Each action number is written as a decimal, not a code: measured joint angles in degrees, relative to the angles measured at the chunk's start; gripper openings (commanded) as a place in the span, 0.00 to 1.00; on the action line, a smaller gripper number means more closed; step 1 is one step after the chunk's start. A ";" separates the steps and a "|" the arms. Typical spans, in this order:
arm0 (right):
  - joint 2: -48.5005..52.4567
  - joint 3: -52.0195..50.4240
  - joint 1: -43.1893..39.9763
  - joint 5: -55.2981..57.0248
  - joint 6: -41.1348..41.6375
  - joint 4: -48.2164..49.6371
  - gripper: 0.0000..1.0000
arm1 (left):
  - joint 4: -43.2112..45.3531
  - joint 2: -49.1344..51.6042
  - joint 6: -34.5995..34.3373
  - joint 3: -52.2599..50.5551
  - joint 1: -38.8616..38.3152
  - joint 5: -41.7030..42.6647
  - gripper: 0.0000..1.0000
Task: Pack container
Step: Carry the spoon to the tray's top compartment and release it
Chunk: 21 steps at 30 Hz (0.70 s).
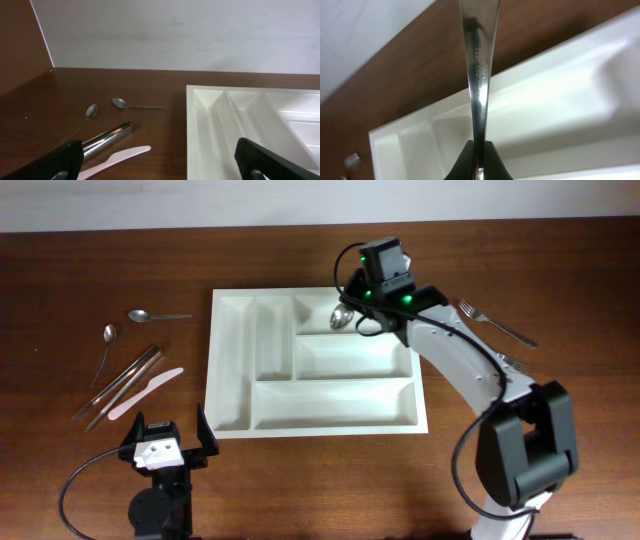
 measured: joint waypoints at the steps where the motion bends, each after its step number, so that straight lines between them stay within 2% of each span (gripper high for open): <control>1: 0.57 0.00 0.20 0.42 2.56 0.17 0.04 | 0.00 0.00 0.00 0.00 0.00 0.00 0.99; 14: 7.89 0.00 0.15 5.86 31.85 2.86 0.04 | 0.00 0.00 0.00 0.00 0.00 -0.02 0.99; 21: 14.21 0.00 0.15 3.13 38.71 7.58 0.04 | 0.00 0.00 0.00 0.00 0.00 0.00 0.99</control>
